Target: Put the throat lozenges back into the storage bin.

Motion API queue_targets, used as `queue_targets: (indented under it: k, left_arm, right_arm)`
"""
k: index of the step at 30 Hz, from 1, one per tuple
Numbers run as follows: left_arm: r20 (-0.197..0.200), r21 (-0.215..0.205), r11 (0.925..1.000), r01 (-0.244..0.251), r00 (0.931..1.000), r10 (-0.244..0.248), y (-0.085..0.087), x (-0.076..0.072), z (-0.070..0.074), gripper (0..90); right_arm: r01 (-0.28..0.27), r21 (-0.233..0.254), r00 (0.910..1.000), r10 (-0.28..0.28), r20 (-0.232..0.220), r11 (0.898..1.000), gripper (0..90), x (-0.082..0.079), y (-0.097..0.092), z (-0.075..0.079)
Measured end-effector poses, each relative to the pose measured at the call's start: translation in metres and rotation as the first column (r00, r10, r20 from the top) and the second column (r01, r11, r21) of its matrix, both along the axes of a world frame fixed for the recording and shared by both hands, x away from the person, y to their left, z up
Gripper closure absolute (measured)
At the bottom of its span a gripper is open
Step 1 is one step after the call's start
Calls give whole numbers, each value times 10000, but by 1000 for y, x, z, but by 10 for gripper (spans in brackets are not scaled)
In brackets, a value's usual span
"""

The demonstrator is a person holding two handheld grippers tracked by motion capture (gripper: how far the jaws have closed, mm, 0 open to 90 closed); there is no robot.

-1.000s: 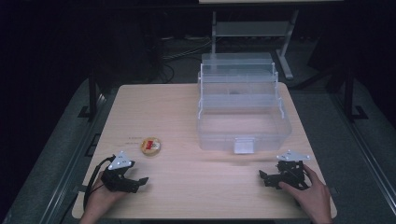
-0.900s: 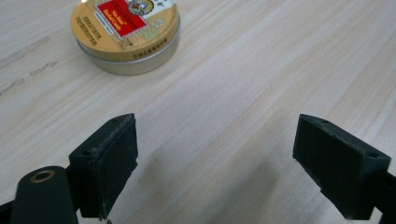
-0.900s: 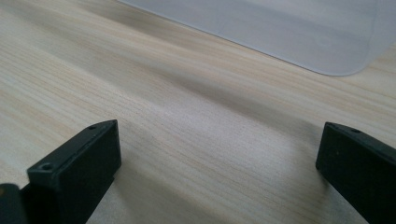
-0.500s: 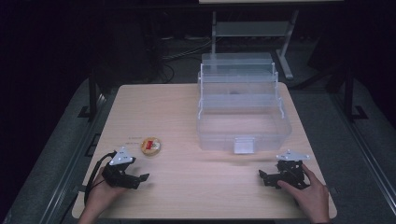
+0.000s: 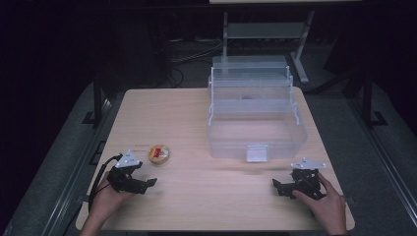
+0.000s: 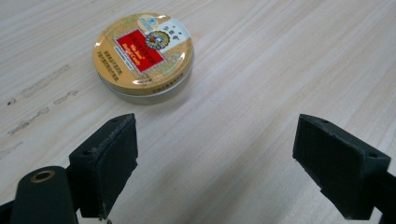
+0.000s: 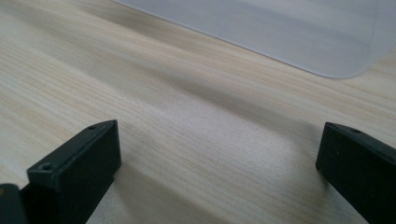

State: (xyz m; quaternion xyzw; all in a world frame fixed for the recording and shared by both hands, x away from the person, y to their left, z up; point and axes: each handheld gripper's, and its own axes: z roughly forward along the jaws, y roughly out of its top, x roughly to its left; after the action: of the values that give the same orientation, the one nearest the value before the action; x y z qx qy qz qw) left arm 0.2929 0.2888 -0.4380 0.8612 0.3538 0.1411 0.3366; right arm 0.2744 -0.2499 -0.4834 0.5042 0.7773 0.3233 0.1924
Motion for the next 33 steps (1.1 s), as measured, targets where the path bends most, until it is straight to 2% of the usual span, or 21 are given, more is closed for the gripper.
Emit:
queue_targets:
  k: [7, 16, 27, 33]
  left_arm:
    - [-26, 182, 9998, 6, 10000, -6, -2, 7, 3, 134]
    - [-44, 123, 9999, -36, 10000, 37, -4, 16, 8, 134]
    - [-283, 44, 10000, -63, 9996, 64, -6, 24, 11, 134]
    - [-378, 221, 9997, -35, 9993, 43, -8, 29, 14, 134]
  right_arm:
    - [-14, -3, 10000, 14, 3, 10000, 0, 0, 0, 0]
    - [-42, -4, 10000, 42, 14, 10000, 0, 0, 0, 0]
    - [-65, -4, 10000, 65, 25, 10000, 0, 1, 0, 0]
    - [-79, -2, 10000, 79, 25, 10000, 0, 1, 0, 0]
